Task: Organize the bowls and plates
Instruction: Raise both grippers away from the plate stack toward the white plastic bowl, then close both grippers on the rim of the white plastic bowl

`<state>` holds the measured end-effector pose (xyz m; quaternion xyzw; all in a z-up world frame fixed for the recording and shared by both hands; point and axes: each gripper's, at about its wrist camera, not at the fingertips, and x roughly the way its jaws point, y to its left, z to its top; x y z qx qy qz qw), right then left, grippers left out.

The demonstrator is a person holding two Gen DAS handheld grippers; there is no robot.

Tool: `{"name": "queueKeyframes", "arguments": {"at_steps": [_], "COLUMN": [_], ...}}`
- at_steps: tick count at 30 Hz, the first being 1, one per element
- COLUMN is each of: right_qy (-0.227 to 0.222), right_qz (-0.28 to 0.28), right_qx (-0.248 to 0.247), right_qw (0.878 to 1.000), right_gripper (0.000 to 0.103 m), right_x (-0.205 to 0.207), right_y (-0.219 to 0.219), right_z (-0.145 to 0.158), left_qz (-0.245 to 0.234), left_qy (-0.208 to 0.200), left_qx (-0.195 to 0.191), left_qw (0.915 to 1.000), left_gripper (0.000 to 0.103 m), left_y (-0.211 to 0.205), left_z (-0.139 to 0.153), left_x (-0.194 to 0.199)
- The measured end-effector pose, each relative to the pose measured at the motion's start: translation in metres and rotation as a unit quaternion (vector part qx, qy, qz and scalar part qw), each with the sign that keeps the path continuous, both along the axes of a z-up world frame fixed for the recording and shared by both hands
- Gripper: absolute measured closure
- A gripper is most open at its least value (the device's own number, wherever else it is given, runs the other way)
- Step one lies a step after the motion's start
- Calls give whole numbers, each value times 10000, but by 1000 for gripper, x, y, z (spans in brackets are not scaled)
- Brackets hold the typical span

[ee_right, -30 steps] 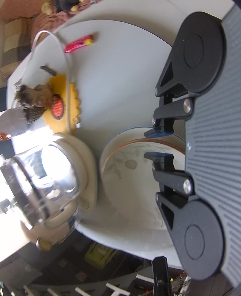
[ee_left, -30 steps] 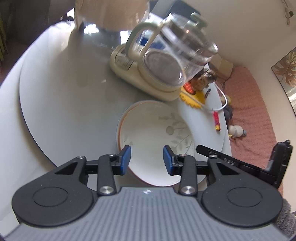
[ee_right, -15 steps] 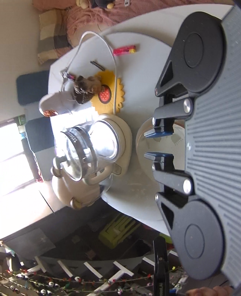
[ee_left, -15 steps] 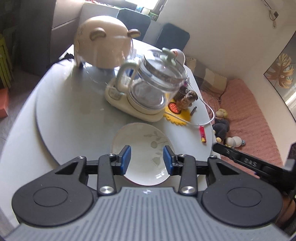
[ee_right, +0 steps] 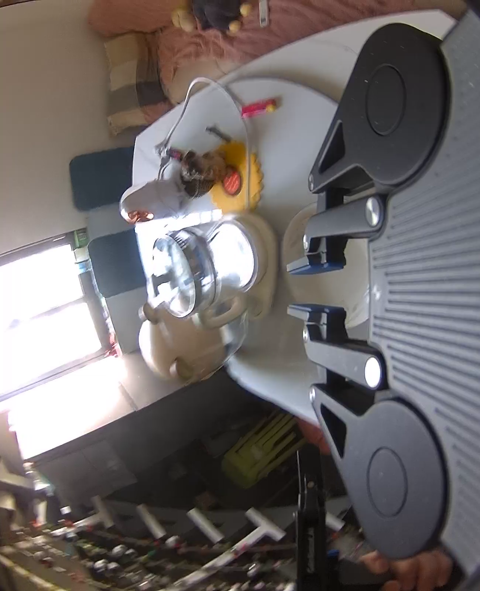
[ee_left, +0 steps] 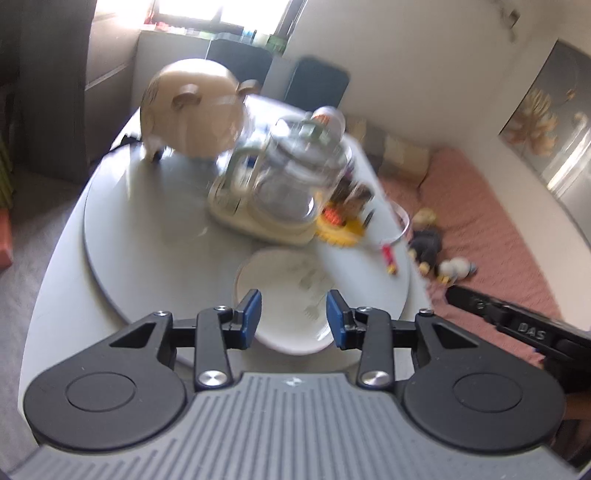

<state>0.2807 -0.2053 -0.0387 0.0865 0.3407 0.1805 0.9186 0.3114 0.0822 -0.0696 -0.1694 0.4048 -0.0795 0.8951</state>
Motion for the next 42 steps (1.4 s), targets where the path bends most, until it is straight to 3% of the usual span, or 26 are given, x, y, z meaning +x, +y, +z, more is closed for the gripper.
{"name": "queueKeyframes", "arguments": {"at_steps": [7, 14, 20, 28, 31, 35, 39, 42], "right_qy": [458, 710, 1086, 1525, 1684, 1838, 2070, 2265], "right_qz": [-85, 10, 377, 842, 999, 996, 956, 873], "right_qx": [33, -199, -317, -393, -505, -560, -427, -287], "right_qw": [9989, 9973, 9929, 9839, 9794, 9763, 9727, 9697], "right_gripper": [83, 83, 83, 81, 81, 80, 61, 62], "right_x": [-23, -37, -49, -62, -61, -60, -56, -55], "right_y": [5, 29, 66, 110, 119, 126, 131, 134], "right_z": [-31, -53, -84, -123, -133, -147, -161, -175], "left_qz": [-365, -480, -509, -334, -264, -140, 3, 109], "left_qy": [94, 384, 698, 919, 1161, 1346, 1538, 1668], "left_qx": [-30, 190, 350, 989, 830, 609, 308, -51], "left_qw": [9993, 9979, 9957, 9903, 9894, 9889, 9876, 9859], "left_gripper": [60, 60, 60, 58, 56, 43, 43, 43], "left_y": [3, 15, 40, 70, 81, 94, 106, 113], "left_z": [-24, -53, -75, -124, -147, -172, -195, -210], "left_x": [-12, -20, -38, -58, -63, -69, -73, -71]}}
